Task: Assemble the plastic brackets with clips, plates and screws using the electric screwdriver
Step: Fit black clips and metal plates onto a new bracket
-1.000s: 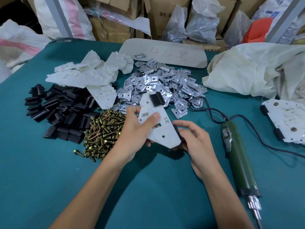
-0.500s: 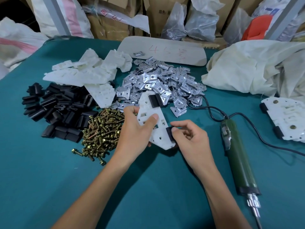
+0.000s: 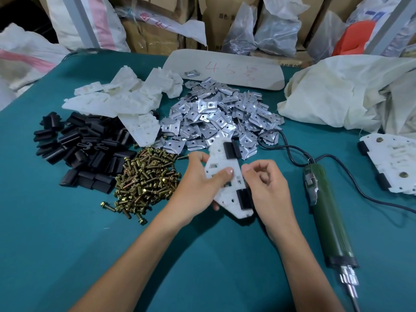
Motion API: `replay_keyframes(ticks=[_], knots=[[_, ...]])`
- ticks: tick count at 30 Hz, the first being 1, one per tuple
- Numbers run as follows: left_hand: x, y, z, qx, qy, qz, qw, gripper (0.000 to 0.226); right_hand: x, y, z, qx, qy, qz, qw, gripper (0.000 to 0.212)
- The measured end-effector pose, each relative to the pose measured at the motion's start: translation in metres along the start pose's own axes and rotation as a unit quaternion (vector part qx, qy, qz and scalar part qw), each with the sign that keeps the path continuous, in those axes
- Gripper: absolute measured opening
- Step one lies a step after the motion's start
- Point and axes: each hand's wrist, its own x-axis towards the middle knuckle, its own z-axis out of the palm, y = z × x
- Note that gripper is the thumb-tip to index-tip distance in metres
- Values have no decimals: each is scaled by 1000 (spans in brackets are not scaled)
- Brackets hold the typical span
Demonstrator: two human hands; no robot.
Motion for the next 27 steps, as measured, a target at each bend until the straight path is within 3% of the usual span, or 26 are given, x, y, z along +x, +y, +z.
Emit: replay_keyframes(ticks=[3, 6, 10, 14, 18, 20, 23, 27], knots=[[-5, -3, 7, 40, -57, -22, 997, 40, 1, 1, -4, -1, -5, 24, 1000, 18], [-6, -2, 3, 133, -55, -10, 989, 36, 2, 3, -8, -16, -1, 29, 999, 23], [-7, 0, -7, 337, 17, 106, 935, 22, 2, 5, -8, -26, -8, 27, 999, 29], [-8, 5, -13, 408, 15, 132, 903, 33, 2, 7, -8, -76, -25, 20, 997, 34], [-4, 6, -16, 430, 14, 128, 894, 34, 0, 7, -8, -128, -23, 8, 991, 30], [-2, 7, -17, 422, 35, 129, 896, 28, 0, 8, -8, -148, 15, -13, 989, 29], [9, 12, -13, 396, 69, 149, 904, 16, 3, 9, -11, -138, 77, -21, 987, 29], [36, 26, 9, 393, 83, 184, 897, 13, 8, 9, -14, -116, 94, 12, 989, 25]])
